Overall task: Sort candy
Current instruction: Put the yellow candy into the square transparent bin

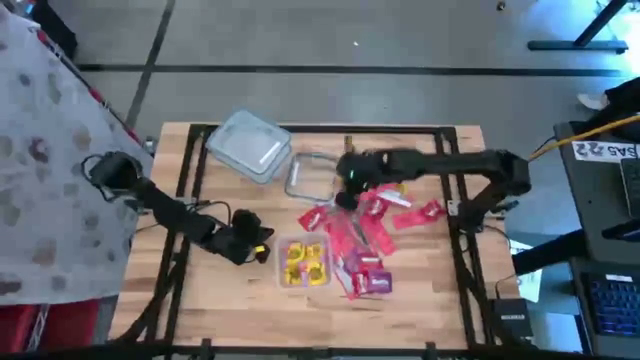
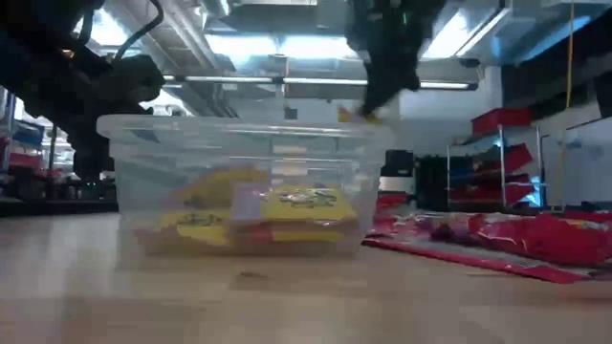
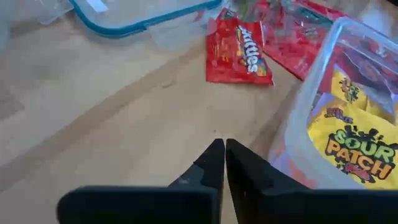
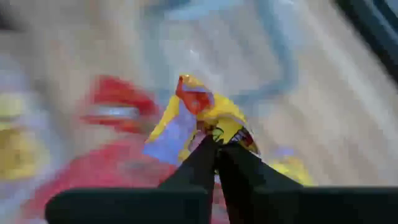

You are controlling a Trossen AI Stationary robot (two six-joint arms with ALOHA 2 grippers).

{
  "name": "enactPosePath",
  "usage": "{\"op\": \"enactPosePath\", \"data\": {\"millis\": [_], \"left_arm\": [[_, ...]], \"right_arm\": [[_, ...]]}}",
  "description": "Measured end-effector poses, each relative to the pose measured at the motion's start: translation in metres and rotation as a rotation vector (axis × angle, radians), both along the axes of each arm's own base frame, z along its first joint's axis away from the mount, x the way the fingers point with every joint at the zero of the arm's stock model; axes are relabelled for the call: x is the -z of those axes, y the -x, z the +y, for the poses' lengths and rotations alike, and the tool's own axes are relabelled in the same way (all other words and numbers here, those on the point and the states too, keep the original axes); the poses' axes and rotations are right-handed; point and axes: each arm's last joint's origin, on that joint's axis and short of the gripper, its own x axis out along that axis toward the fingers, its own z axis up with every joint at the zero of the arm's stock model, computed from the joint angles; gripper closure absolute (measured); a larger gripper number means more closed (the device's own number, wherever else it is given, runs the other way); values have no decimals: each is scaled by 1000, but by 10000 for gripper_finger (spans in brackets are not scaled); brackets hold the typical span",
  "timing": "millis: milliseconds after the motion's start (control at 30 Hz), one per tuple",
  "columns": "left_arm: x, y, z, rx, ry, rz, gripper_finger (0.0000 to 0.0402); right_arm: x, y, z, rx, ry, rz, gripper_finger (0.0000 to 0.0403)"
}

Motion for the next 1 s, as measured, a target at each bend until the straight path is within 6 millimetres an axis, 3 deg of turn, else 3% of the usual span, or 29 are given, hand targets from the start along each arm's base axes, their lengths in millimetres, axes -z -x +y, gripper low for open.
{"op": "enactPosePath", "data": {"millis": [133, 333, 500, 667, 1000], "left_arm": [[0, 0, 0, -1, 1, 1, 402], [0, 0, 1, -6, 4, -4, 402], [0, -1, 1, -8, 4, -3, 402], [0, 0, 1, -8, 1, 2, 402], [0, 0, 1, -7, 0, 2, 402]], "right_arm": [[9, -25, 55, -153, -68, -63, 402], [40, -68, 99, -290, -83, -4, 402], [61, -99, 109, -421, -122, 68, 402], [74, -117, 114, -505, -85, 109, 402], [85, -117, 114, -572, 28, 158, 395]]}}
